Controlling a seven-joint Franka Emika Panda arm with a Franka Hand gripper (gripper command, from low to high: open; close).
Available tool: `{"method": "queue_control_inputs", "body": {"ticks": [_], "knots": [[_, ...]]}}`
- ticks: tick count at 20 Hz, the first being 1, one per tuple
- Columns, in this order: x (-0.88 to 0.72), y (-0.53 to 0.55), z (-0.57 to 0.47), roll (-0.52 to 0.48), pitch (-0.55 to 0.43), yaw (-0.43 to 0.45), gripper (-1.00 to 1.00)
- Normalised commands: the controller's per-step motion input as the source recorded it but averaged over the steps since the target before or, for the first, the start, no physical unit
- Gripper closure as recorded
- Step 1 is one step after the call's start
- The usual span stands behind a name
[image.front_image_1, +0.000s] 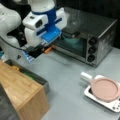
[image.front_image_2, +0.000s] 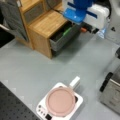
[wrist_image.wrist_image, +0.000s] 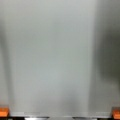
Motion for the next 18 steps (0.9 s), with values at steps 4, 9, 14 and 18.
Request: {"method": "queue_control_inputs", "body": {"ticks": [4, 9, 14, 18], "knots": [[-0.05, 0.03, -0.01, 0.543, -0.094, 0.033, -1.0], [-0.26, 0.07, -0.07, 0.606, -0.098, 0.047, -1.0], [-0.47, 0.16, -0.14, 0.414, -0.085, 0.026, -1.0], [-0.45, 0.34, -0.15, 0.264, -0.125, -0.036, -1.0]]}}
